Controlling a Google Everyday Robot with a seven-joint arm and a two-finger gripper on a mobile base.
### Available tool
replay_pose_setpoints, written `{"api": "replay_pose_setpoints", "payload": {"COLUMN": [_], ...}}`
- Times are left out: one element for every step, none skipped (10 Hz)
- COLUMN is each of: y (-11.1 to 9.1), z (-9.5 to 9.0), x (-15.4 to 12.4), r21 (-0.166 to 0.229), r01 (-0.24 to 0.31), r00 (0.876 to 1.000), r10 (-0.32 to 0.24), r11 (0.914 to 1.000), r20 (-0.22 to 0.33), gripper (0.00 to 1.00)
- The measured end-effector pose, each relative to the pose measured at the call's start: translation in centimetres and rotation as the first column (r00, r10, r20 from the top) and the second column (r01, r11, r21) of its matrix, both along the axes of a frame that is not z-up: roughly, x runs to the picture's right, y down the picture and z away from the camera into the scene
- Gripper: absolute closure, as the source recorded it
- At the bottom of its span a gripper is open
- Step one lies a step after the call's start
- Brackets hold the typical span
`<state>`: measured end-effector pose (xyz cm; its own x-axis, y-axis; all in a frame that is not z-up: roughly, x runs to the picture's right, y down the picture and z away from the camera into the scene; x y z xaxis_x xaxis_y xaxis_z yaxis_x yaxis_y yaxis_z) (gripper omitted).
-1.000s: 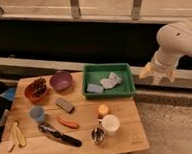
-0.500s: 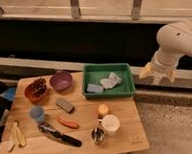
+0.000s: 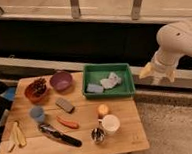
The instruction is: Place brush in plastic cup
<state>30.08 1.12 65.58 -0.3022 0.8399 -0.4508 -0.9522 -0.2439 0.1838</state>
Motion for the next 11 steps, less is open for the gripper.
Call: {"api": "replay_pose_setpoints", "payload": {"y": [0.0, 0.0, 0.0, 0.0, 0.0, 0.0, 0.0, 0.0, 0.1, 0.0, -0.2], "z": [0.0, 0.0, 0.0, 0.0, 0.0, 0.0, 0.0, 0.0, -0.1, -0.1, -0.1], "x": [0.0, 0.0, 0.0, 0.0, 0.0, 0.0, 0.0, 0.0, -0.4, -1.0, -2.1], "r21": [0.0, 0.0, 0.0, 0.0, 0.0, 0.0, 0.0, 0.0, 0.001, 0.004, 0.01], "r01": [0.0, 0.0, 0.0, 0.0, 0.0, 0.0, 0.0, 0.005, 0.021, 0.051, 0.077], "r00": [1.0, 1.0, 1.0, 1.0, 1.0, 1.0, 1.0, 1.0, 1.0, 0.999, 0.996], "r10": [0.0, 0.0, 0.0, 0.0, 0.0, 0.0, 0.0, -0.005, -0.021, -0.051, -0.077], "r11": [1.0, 1.0, 1.0, 1.0, 1.0, 1.0, 1.0, 1.0, 0.9998, 0.9987, 0.997], "r20": [0.0, 0.0, 0.0, 0.0, 0.0, 0.0, -0.001, -0.001, 0.006, 0.02, 0.04], "gripper": [0.2, 0.2, 0.2, 0.2, 0.2, 0.2, 0.2, 0.2, 0.2, 0.2, 0.2]}}
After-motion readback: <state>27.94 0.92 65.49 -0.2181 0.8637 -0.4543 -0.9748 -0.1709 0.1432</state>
